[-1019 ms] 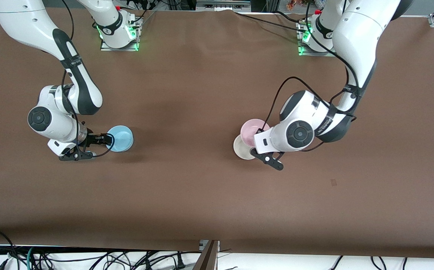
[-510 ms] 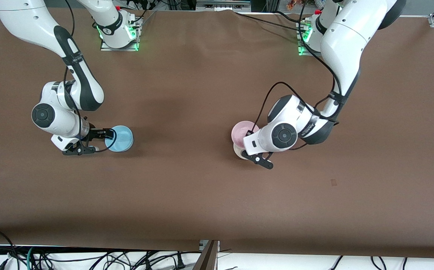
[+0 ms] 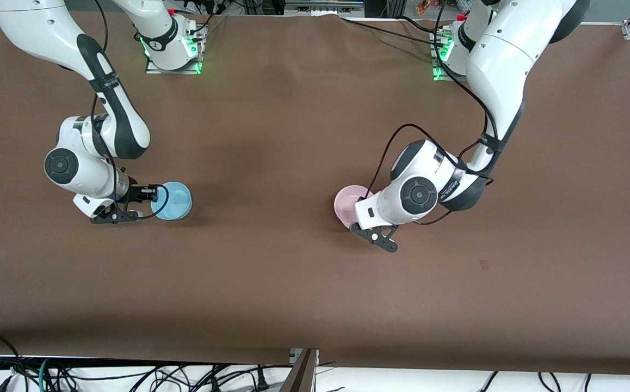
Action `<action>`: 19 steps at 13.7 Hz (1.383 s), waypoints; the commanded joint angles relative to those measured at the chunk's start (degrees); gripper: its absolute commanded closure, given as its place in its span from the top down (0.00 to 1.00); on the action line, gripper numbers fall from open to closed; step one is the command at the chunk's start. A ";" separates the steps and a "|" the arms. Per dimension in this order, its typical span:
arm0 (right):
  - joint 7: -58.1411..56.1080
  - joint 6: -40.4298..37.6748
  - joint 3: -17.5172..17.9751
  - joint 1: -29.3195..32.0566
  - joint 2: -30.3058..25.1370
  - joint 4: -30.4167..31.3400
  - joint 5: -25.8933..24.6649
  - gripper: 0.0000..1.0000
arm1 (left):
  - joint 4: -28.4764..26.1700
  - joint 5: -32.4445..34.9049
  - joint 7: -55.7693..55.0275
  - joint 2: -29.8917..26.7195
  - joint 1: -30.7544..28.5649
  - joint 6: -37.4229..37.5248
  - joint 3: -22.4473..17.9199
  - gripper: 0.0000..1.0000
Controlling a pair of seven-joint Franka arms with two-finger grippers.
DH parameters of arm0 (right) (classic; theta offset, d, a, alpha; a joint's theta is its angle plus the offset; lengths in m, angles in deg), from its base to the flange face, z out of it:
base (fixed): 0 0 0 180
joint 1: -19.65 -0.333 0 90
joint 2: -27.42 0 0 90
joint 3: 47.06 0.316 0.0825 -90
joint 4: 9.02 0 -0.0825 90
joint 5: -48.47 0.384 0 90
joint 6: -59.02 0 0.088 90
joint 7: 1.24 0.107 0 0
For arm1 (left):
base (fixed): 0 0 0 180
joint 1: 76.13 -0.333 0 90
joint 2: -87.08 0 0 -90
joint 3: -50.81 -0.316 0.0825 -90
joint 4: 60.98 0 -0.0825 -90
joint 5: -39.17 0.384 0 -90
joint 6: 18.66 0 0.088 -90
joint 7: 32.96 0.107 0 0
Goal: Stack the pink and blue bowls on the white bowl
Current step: 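Release the pink bowl with the left gripper while the right gripper lifts the blue bowl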
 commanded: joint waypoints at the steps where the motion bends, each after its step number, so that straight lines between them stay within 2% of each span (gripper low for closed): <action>1: 0.43 -0.04 0.32 -0.20 -1.37 1.78 0.94 0.45 | 0.49 2.01 4.52 0.63 0.11 -0.68 -0.45 0.00; 5: 0.43 0.40 0.32 -1.26 -0.93 1.78 2.87 0.45 | 0.49 2.28 4.89 1.69 0.37 -1.12 -0.54 0.00; 6: 0.43 0.40 0.32 -1.26 -0.84 1.69 2.87 0.40 | 0.49 2.37 4.89 1.69 0.29 -1.56 -0.54 0.00; 8: 0.43 0.48 0.32 -1.35 -0.93 1.69 2.87 0.22 | 0.58 2.46 5.24 1.69 0.29 -1.74 -0.54 0.00; 9: 0.35 0.48 0.32 -1.35 -0.93 1.69 2.87 0.19 | 0.58 2.46 5.15 1.60 0.20 -1.74 -0.54 0.00; 10: 0.34 0.57 0.32 -1.26 -0.93 1.60 2.87 0.09 | 0.49 2.37 5.06 1.60 0.28 -1.74 -0.54 0.00; 11: 0.34 0.57 0.32 -1.35 -0.93 1.60 2.87 0.02 | 0.58 2.37 4.89 1.51 0.37 -1.57 -0.54 0.31; 12: 0.34 0.57 0.32 -1.26 -0.84 1.60 2.87 0.00 | 0.49 2.46 4.97 1.43 0.29 -1.22 -0.54 0.99; 14: 0.34 0.75 0.32 -1.26 -0.49 1.60 3.05 0.00 | 0.49 2.37 4.80 0.99 0.03 -0.08 -0.63 1.00; 16: 0.34 0.75 0.23 -1.26 -0.49 1.25 5.76 0.00 | 0.67 2.37 4.80 0.20 -0.15 3.26 -0.72 1.00; 19: -0.44 -0.39 1.37 -1.61 -1.10 -1.72 6.65 0.00 | 1.02 2.46 4.71 -3.74 -0.33 8.09 -2.03 1.00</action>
